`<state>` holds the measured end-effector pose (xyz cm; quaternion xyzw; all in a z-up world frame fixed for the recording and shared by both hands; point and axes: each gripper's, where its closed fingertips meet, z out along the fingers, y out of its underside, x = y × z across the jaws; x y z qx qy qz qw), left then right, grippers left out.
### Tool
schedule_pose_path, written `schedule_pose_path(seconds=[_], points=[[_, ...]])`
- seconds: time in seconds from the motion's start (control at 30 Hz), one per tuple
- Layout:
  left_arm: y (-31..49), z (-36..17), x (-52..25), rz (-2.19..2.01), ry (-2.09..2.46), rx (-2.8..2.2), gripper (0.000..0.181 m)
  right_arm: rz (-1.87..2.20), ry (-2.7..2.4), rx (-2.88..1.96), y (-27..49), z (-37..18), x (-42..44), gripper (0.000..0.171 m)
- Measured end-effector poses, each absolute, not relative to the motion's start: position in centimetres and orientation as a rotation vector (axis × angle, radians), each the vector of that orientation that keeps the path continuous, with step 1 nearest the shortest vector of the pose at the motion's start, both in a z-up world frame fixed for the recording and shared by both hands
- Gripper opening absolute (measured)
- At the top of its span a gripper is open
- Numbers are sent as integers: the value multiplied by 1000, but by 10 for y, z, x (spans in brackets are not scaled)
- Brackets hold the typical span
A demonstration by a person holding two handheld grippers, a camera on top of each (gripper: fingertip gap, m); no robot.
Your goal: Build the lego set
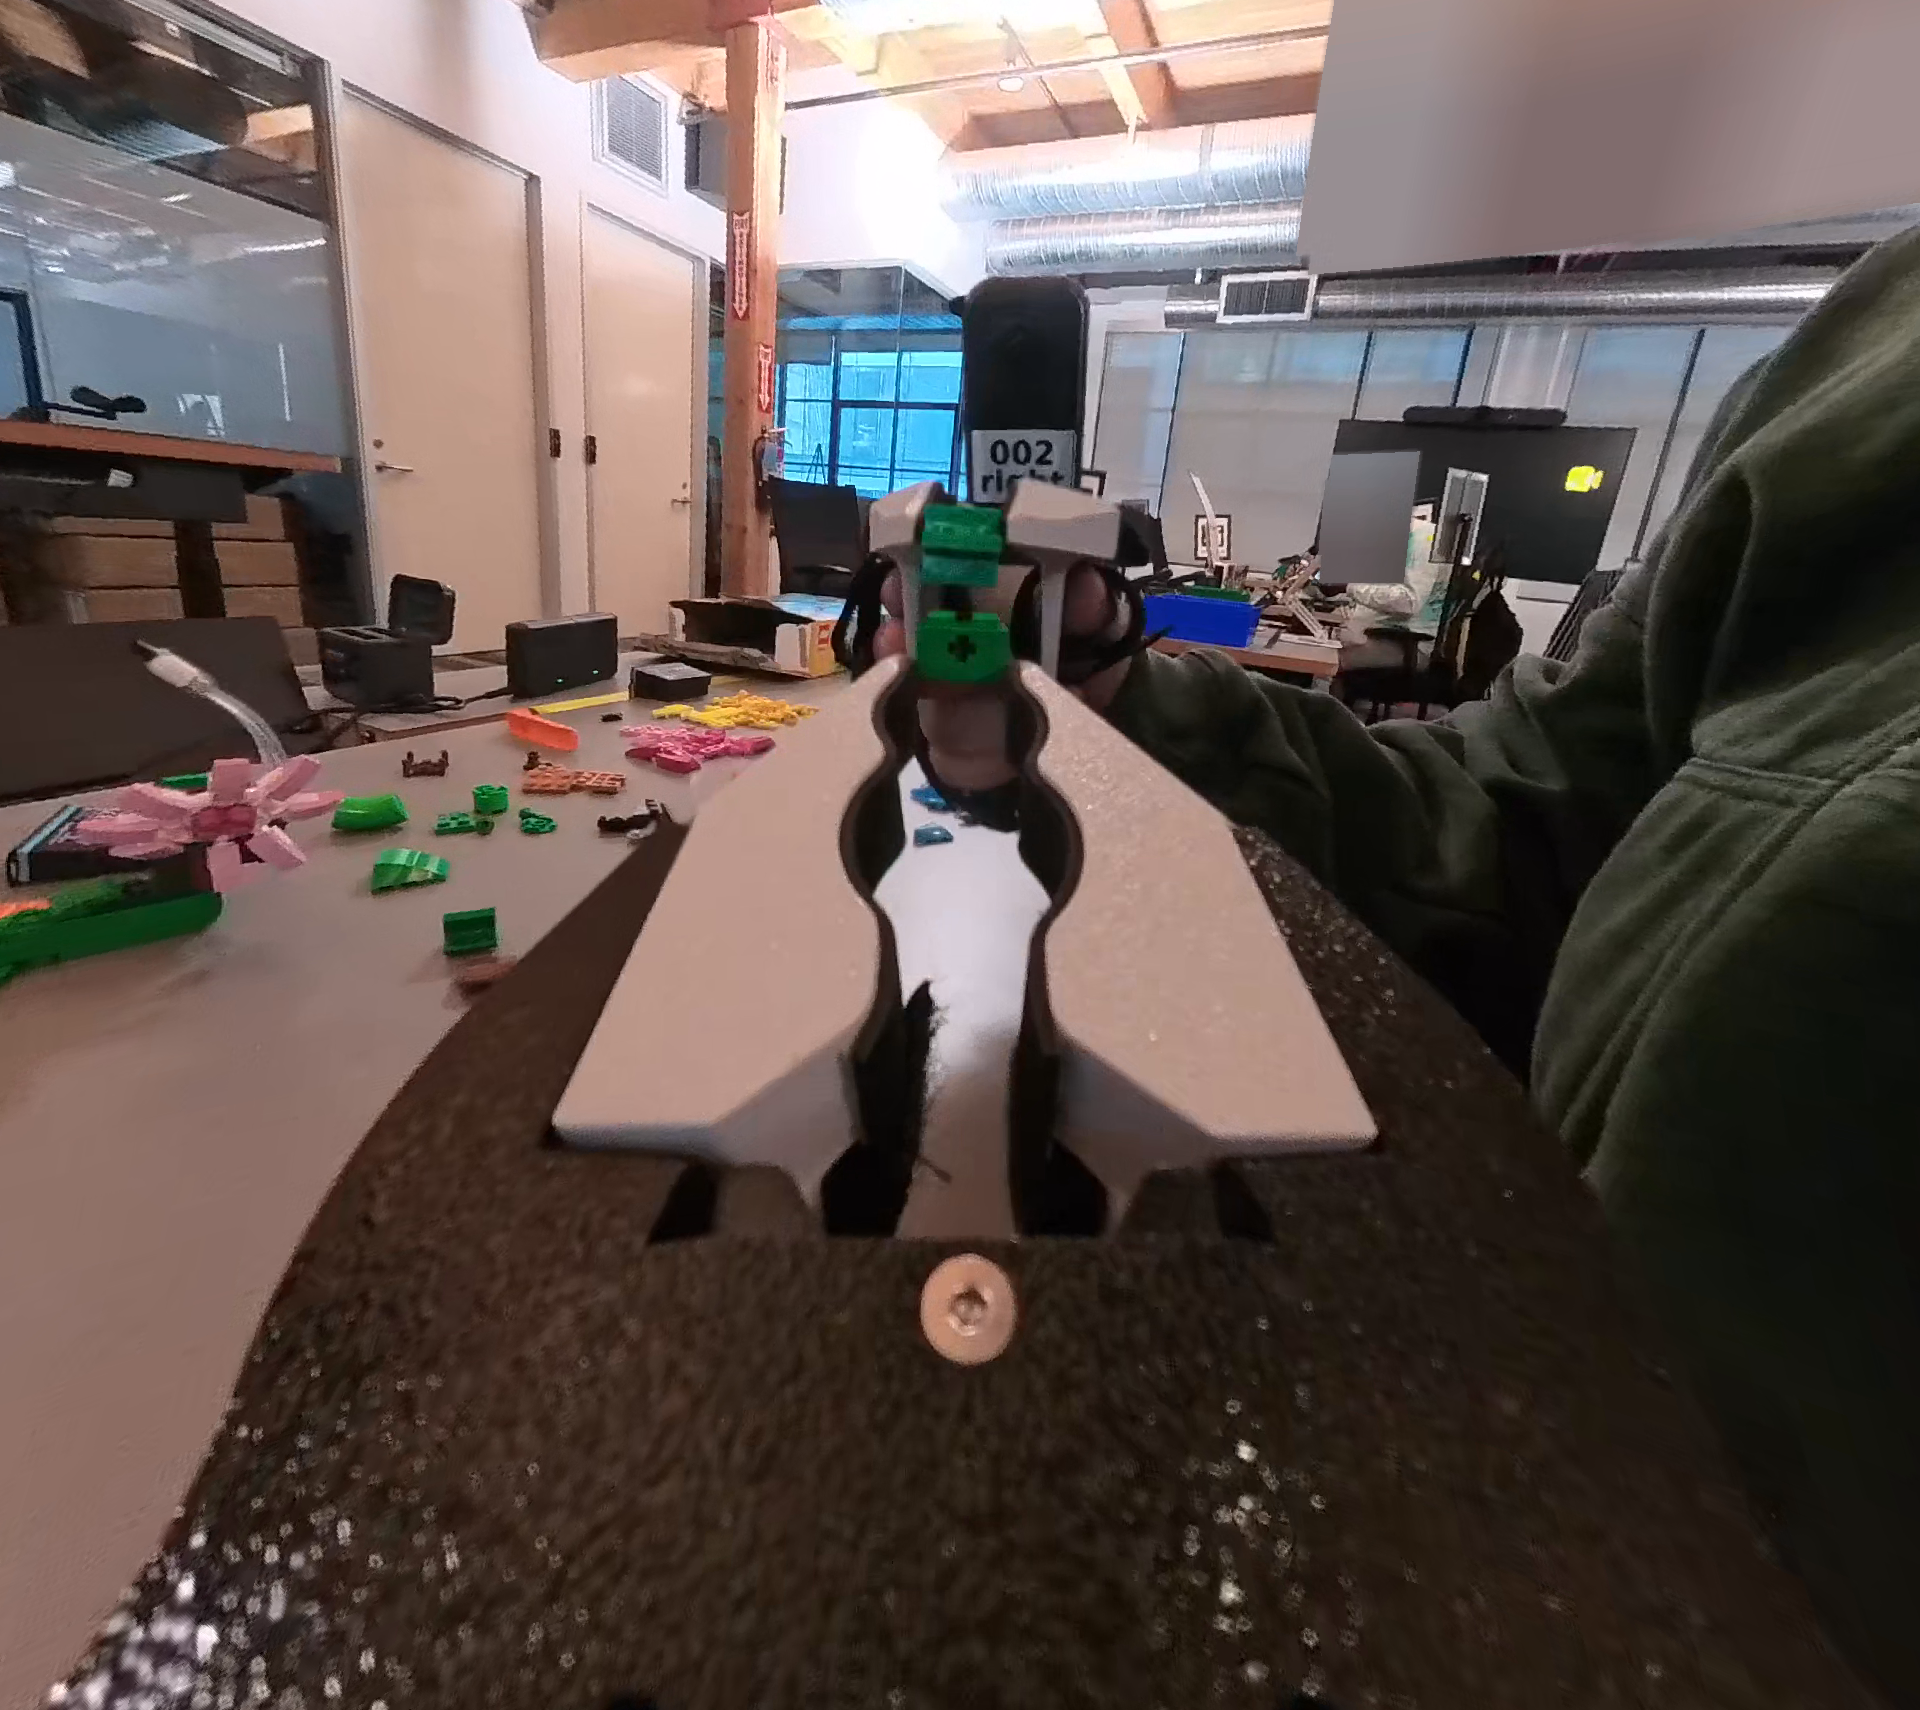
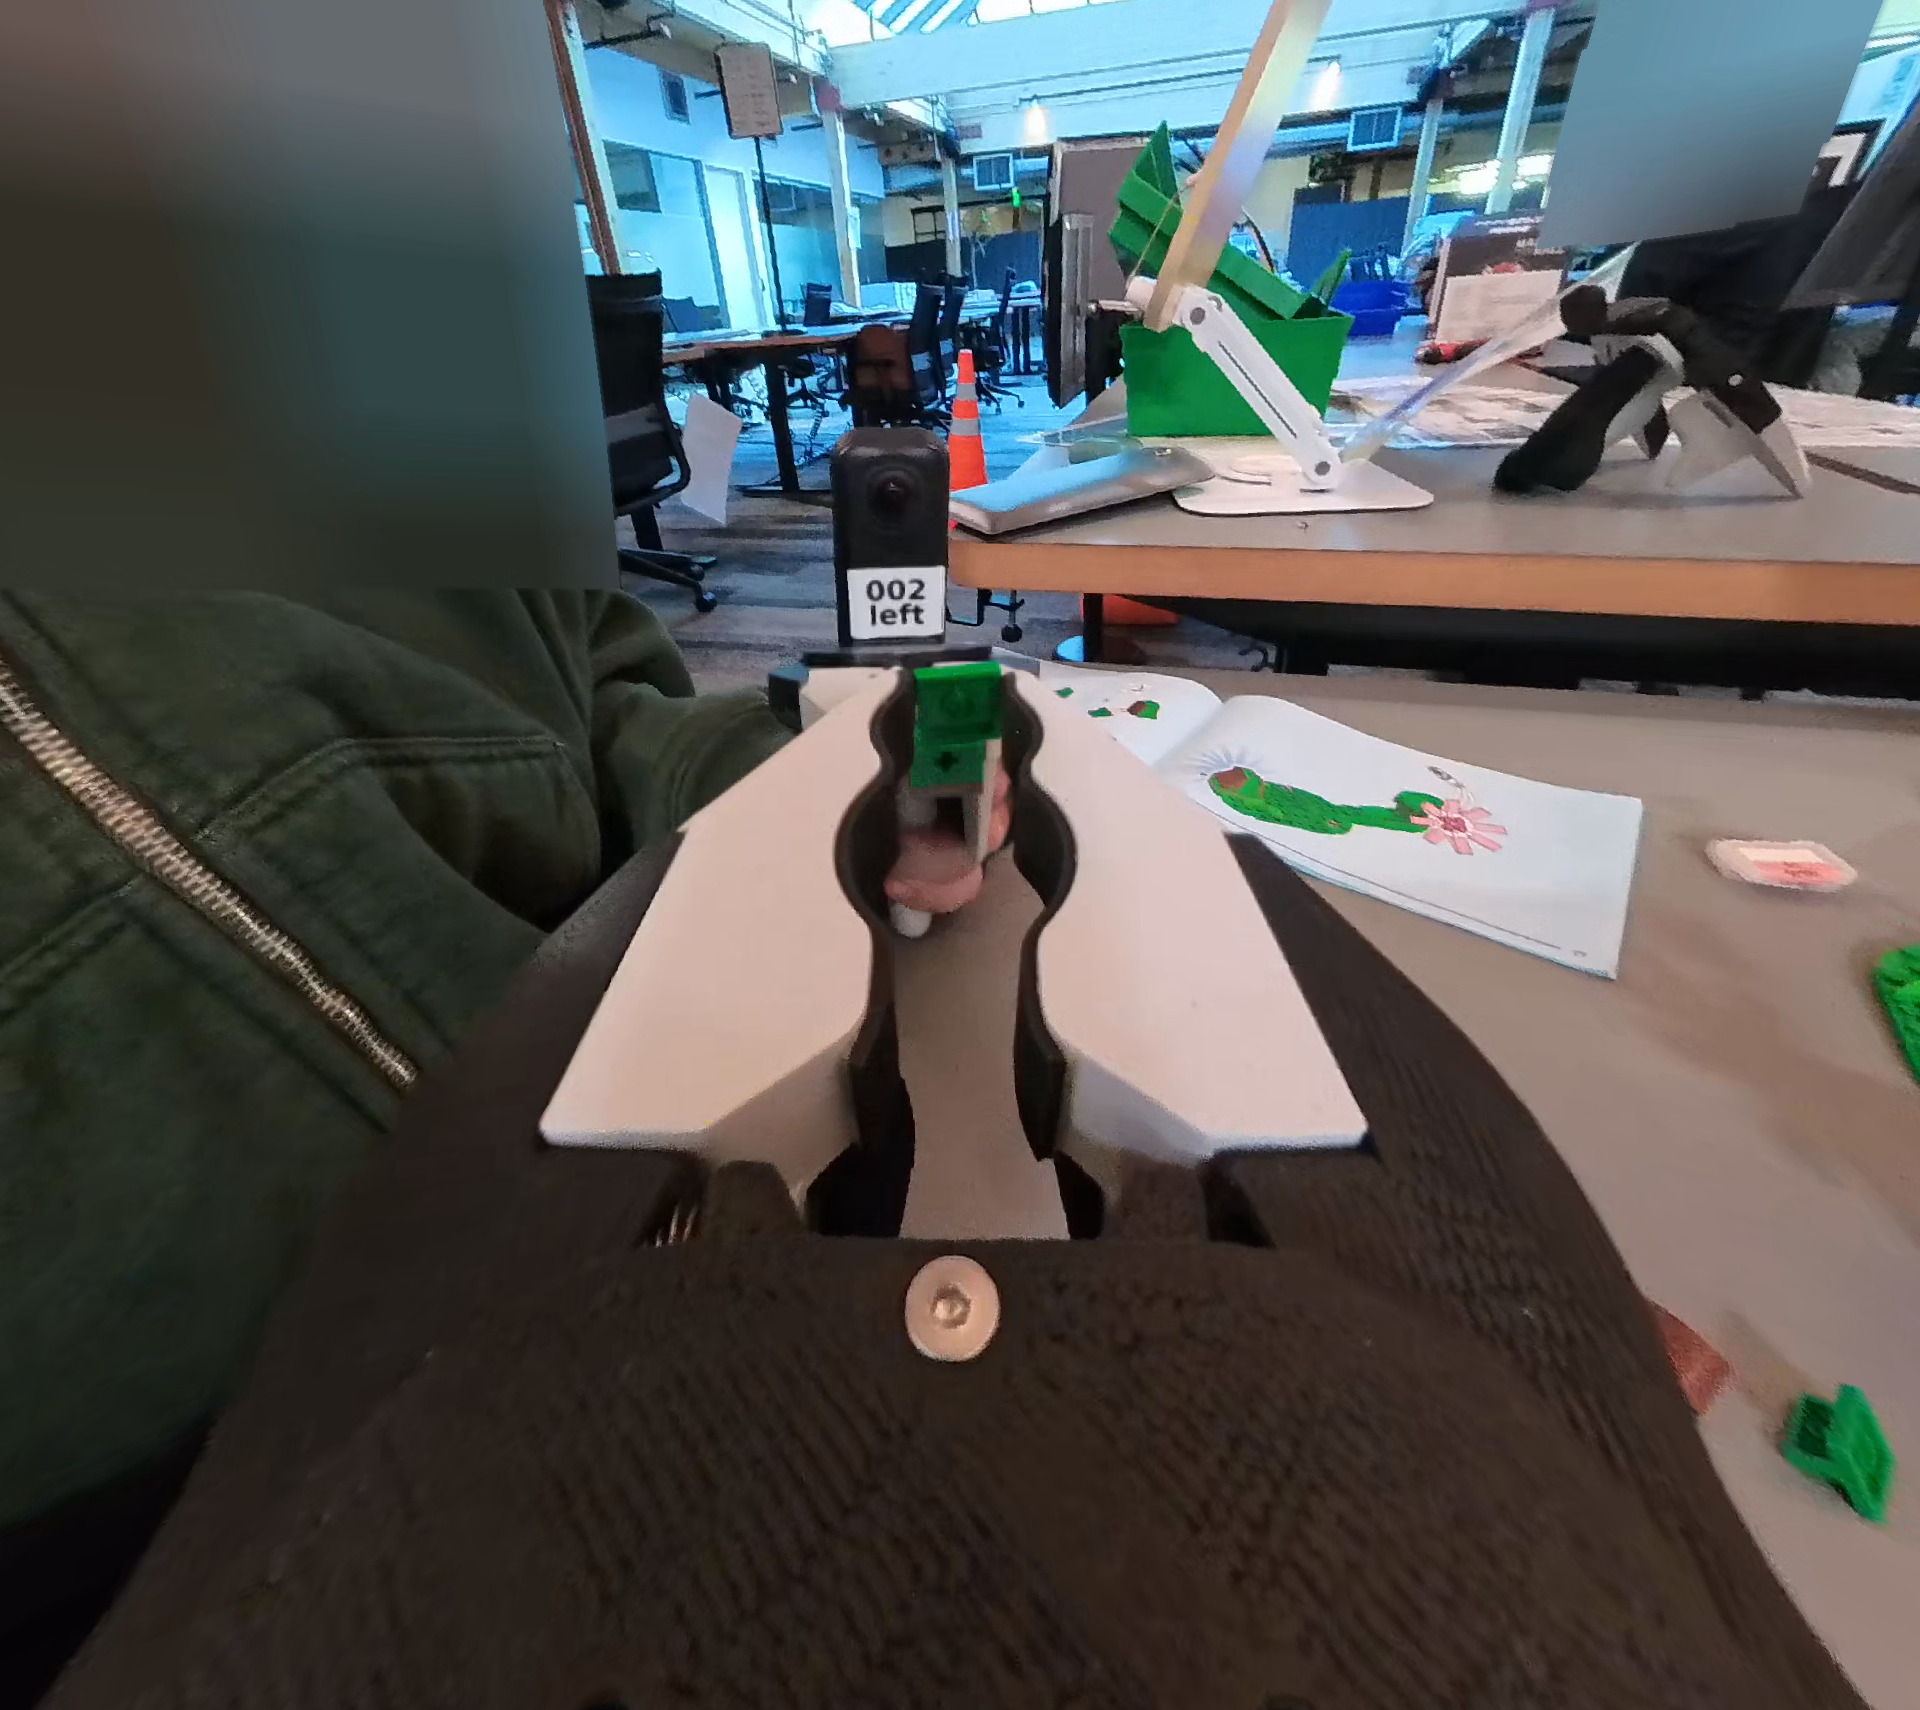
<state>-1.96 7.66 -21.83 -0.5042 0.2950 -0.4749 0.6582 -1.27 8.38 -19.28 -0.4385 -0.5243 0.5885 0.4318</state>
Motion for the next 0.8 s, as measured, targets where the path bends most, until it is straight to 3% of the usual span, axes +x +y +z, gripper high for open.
schedule_pose_path(seconds=[0.8], points=[[78,-219,-20,-1071,658,-1143,13,1327,-1406,-1124,80,-206,-20,14]])
